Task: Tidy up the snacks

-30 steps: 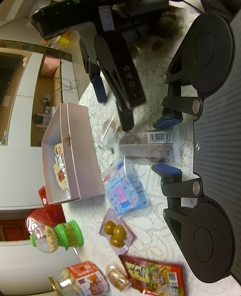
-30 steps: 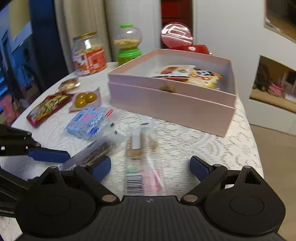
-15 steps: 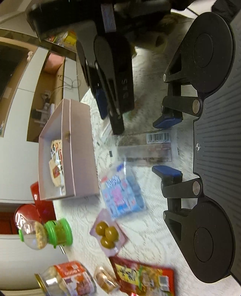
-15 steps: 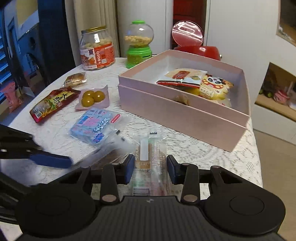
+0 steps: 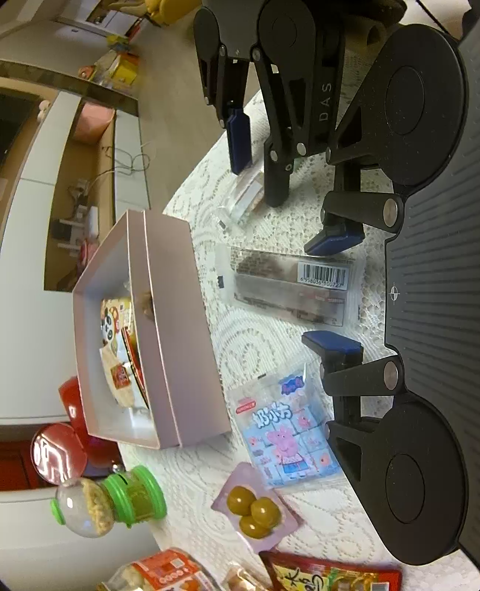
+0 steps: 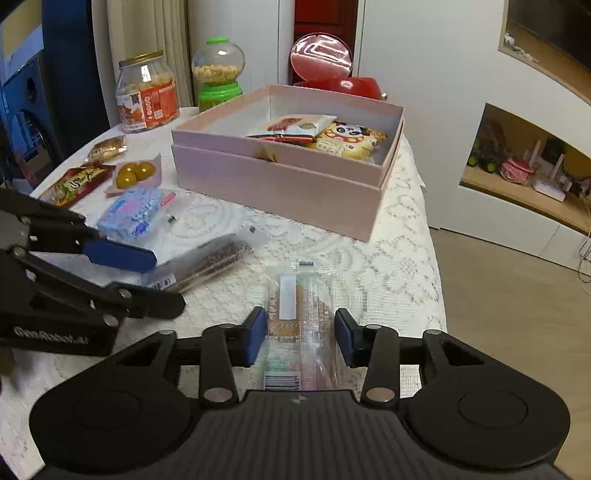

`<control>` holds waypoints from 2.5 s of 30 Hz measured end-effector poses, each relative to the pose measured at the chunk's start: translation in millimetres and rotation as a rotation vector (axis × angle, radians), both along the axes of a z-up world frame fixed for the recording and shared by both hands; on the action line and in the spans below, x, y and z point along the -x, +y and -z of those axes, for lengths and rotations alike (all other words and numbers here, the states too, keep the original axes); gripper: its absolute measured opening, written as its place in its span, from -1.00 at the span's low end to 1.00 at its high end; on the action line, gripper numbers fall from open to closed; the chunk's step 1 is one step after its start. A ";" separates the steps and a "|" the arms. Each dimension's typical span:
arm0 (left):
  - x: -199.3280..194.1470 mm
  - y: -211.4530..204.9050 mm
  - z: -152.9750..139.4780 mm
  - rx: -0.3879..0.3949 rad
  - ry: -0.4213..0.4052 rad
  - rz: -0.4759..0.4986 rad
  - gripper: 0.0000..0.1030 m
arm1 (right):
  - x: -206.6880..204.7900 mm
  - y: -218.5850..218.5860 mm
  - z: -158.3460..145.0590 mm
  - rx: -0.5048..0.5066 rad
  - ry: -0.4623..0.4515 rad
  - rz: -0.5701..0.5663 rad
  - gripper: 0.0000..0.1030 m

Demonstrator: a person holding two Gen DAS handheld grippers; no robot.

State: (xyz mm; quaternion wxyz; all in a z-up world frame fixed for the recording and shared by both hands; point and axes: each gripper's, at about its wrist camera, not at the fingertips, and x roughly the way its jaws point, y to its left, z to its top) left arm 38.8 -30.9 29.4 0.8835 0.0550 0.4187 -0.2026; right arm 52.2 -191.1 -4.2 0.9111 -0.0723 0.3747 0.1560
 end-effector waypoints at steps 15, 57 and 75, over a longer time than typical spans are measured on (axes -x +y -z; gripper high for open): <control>-17.4 -7.9 2.9 0.011 0.017 0.034 -0.04 | 2.2 -33.7 -2.8 -0.092 -0.004 0.088 0.25; -166.2 90.3 -39.2 0.488 -0.064 -0.168 -0.11 | -177.3 20.3 -90.9 -0.135 -0.037 0.129 0.32; -127.1 289.7 16.3 0.269 -0.140 -0.652 -0.10 | -89.7 124.5 -70.0 -0.115 -0.034 -0.225 0.53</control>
